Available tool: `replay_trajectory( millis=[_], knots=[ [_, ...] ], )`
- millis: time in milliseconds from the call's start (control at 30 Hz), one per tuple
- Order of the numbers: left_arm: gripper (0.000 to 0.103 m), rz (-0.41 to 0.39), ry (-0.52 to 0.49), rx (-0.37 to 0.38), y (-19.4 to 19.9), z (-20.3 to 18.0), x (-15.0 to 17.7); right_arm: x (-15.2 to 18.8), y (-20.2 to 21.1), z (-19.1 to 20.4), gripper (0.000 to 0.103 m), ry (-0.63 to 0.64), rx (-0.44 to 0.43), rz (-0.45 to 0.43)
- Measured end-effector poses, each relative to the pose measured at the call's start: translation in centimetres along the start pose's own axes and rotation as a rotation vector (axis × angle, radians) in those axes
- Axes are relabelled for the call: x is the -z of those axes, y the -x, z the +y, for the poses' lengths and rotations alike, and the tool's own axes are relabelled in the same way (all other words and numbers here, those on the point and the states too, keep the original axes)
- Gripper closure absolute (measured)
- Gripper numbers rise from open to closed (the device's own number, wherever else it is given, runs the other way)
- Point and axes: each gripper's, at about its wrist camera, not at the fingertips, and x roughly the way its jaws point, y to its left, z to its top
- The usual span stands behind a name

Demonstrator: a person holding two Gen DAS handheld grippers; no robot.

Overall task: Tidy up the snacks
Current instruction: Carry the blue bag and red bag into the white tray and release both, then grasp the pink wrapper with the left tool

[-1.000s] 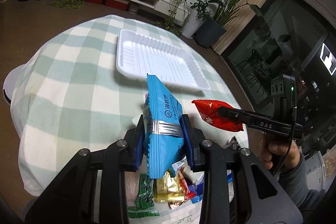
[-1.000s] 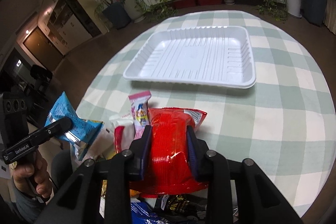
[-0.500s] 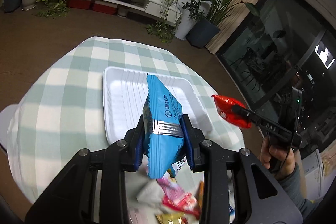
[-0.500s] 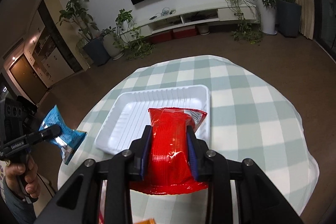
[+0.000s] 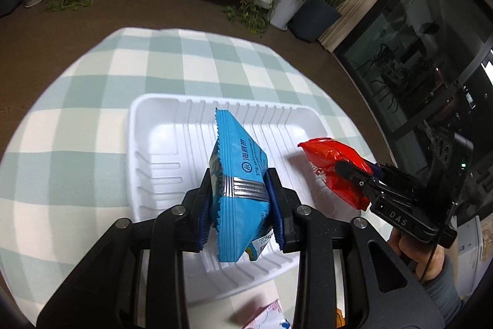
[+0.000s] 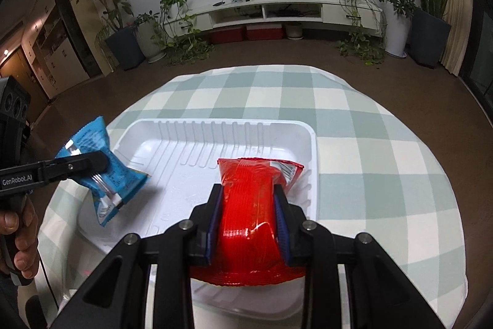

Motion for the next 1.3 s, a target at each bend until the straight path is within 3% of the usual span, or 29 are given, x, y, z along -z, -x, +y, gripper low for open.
replay_trajectory(
  millis=[233,367,467,533,667,933,1033,1200,1300],
  knots=[
    [0.072,0.057,0.009,-0.035,-3.0,0.6,1.2,0.8,-1.5,0.3,0.069,0.049,0.014,0.032],
    [0.058,0.071,-0.001,-0.075,-3.5,0.5,1.4,1.1,-1.8,0.6,0.067,0.066,0.028,0.05],
    [0.056,0.059,0.001,-0.076,-3.1,0.5,1.5,1.2,-2.0,0.6,0.065,0.068,0.031,0.063],
    [0.053,0.048,-0.004,-0.084,-2.7,0.3,1.4,1.3,-1.9,0.6,0.061,0.075,0.04,0.067],
    [0.046,0.025,0.0,-0.085,-1.1,0.2,1.6,1.2,-1.4,0.5,0.044,0.073,0.043,0.06],
    [0.041,-0.052,-0.003,-0.085,5.0,-0.4,3.7,0.2,3.2,0.4,0.028,0.078,0.065,-0.006],
    [0.033,-0.106,-0.005,-0.081,8.6,-0.8,5.3,0.1,7.0,0.5,0.023,0.08,0.063,-0.061],
    [0.005,-0.22,-0.008,-0.042,15.2,-2.0,9.3,1.4,13.8,0.8,0.009,0.056,-0.015,-0.181],
    [0.0,-0.271,-0.036,-0.015,18.6,-3.0,12.7,3.4,18.1,1.3,0.0,0.039,-0.1,-0.265]
  ],
)
